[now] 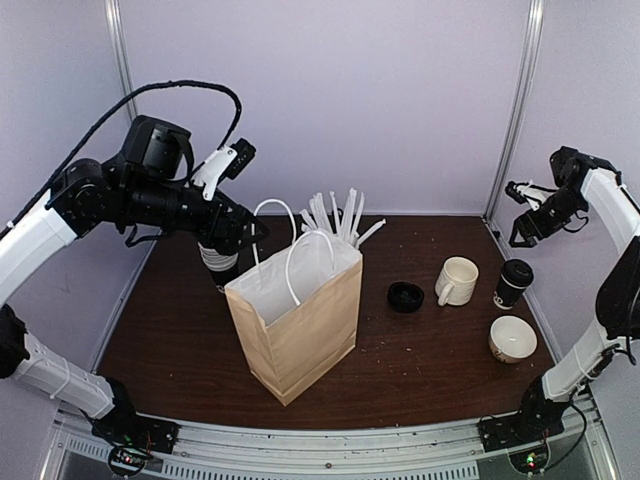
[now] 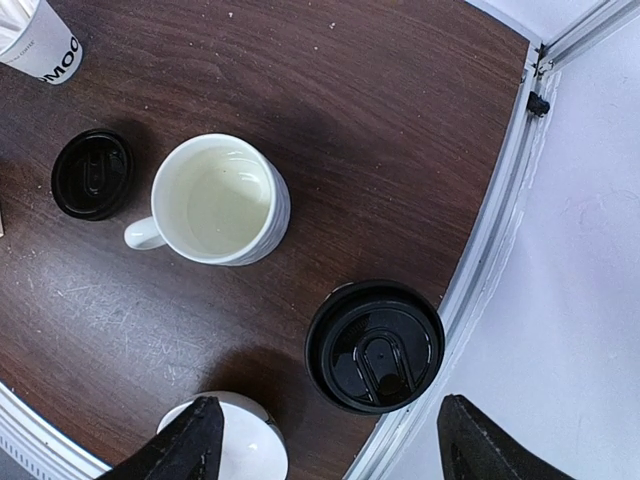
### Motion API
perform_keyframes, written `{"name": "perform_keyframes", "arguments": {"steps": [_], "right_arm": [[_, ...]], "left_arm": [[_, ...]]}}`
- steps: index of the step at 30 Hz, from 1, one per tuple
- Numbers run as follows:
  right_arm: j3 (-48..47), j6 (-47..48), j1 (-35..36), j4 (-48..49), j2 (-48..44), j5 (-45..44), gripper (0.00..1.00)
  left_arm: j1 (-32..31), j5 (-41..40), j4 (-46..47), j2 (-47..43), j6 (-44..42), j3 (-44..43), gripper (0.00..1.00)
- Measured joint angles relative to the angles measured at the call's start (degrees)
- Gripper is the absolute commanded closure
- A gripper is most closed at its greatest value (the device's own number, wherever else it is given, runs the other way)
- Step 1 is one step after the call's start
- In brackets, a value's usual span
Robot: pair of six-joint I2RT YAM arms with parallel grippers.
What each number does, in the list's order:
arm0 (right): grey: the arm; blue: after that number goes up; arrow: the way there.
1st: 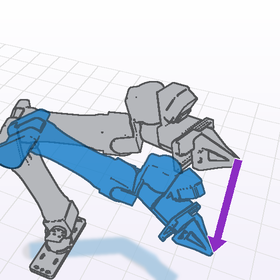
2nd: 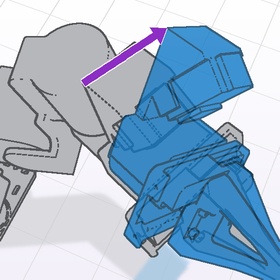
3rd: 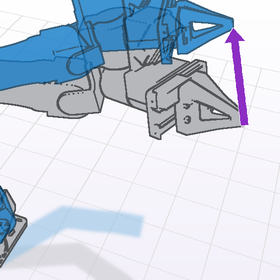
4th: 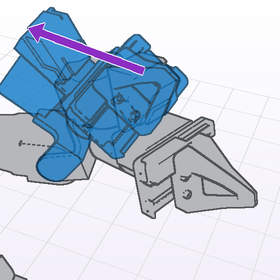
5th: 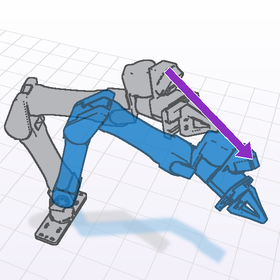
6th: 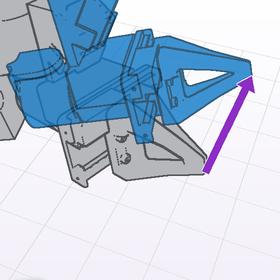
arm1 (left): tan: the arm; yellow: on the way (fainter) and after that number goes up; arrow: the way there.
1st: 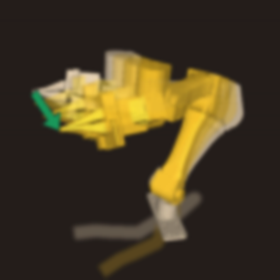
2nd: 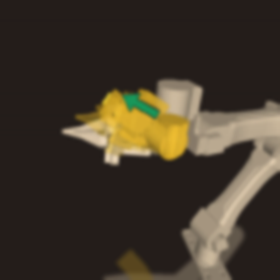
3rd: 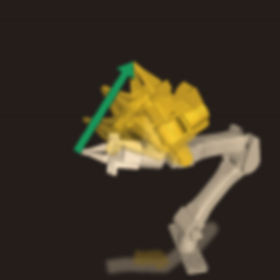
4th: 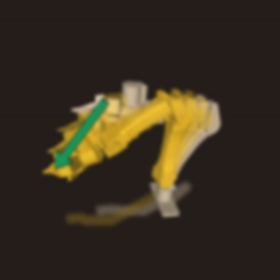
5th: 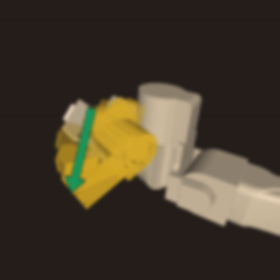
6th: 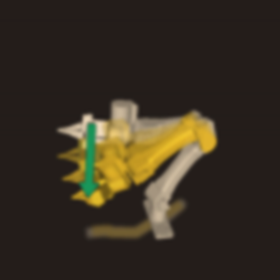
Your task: Pack the takeout coffee
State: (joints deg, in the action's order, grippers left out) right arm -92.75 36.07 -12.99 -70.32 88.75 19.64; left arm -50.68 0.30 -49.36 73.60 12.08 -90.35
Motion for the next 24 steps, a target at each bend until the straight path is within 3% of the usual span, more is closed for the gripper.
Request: {"name": "perform_keyframes", "arguments": {"steps": [5,13,17,21,24], "right_arm": [[0.0,0.0,0.0,0.0,0.0,-0.2,0.24],[1.4,-0.7,0.0,0.6,0.0,0.5,0.26],[2.2,-0.7,0.0,0.7,0.0,0.9,0.26],[2.5,-0.5,0.0,0.7,0.0,0.9,0.26],[2.5,-0.2,-0.1,0.6,0.0,0.4,0.25]], "left_arm": [[0.0,-0.7,-5.5,2.6,4.1,0.2,0.34],[0.0,-0.4,-10.6,5.3,6.0,0.4,0.7],[0.0,0.8,-11.8,7.2,5.6,0.4,0.78],[0.0,2.2,-12.5,8.5,4.4,-0.7,0.97],[0.0,3.5,-12.8,9.5,2.6,-2.2,1.0]]}}
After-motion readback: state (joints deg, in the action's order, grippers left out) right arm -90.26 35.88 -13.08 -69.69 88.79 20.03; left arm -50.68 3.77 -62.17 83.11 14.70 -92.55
